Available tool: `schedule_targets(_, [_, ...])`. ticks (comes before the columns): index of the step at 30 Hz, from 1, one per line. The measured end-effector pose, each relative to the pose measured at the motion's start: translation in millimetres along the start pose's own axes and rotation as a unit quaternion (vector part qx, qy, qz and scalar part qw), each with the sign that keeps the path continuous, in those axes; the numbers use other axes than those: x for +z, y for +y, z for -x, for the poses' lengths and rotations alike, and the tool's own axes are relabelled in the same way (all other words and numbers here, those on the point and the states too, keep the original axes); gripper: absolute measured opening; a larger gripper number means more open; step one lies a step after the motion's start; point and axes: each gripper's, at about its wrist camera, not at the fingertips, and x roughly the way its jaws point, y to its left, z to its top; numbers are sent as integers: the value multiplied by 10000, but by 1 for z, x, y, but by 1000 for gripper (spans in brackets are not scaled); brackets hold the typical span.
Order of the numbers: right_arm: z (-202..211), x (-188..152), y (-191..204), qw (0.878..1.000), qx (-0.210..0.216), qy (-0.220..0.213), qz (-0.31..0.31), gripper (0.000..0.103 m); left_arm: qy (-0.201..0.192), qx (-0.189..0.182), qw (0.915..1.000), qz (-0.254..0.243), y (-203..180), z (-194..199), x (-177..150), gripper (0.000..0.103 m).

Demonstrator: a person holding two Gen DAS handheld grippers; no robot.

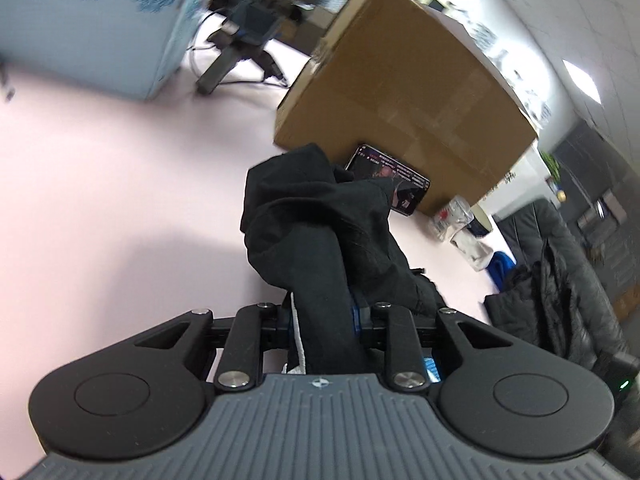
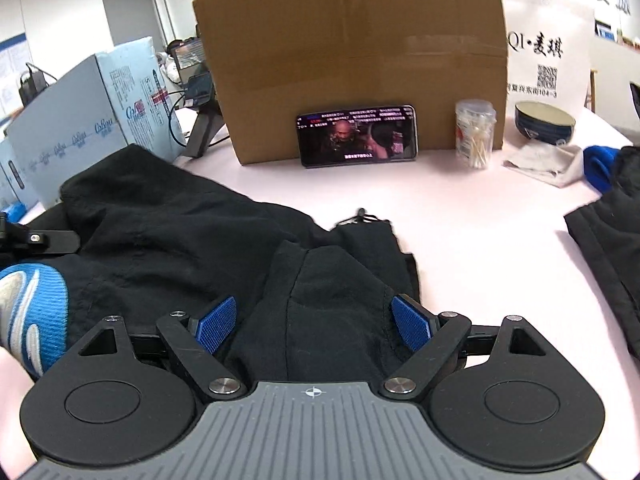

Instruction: Fold clothes

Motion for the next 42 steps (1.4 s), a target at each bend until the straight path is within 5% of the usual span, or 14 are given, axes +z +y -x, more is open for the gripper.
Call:
schedule_targets(3, [-4, 0, 2, 10000, -58, 64, 29, 85, 445, 352, 9984, -61, 18, -14, -5, 40])
schedule_targets(8, [3, 1, 3, 9995, -296, 14, 74, 85, 4, 823, 9957, -429, 13, 2, -4, 66])
schedule_targets(12, [19, 10, 2, 9984, -498, -277, 49, 85, -794, 1026, 9846, -1175, -10, 18, 3, 70])
schedule_targets(15, [33, 17, 5, 9975, -352, -616, 50, 85, -996, 431, 9834, -1453, -33, 17, 5, 70])
schedule_targets(20, [39, 17, 19, 9961, 58, -794, 381, 78, -714, 343, 9692, -2330, -75, -18, -14, 70])
schedule_targets(24, [27, 5, 16, 9981, 129, -394, 456, 53, -633, 546, 9571, -2774, -86, -46, -32, 70])
schedule_targets(28, [10, -4, 7, 9985, 65, -91, 531, 50, -615, 688, 9527, -2896, -87, -68, -45, 75])
schedule_targets(37, [-11, -18, -5, 9978, 110, 91, 645, 73, -874, 961, 9373, -3235, -90, -86, -71, 86])
schedule_targets(42, [-24, -24, -24, 9990, 398, 95, 181, 88, -1212, 1076, 9290, -3326, -89, -87, -82, 90])
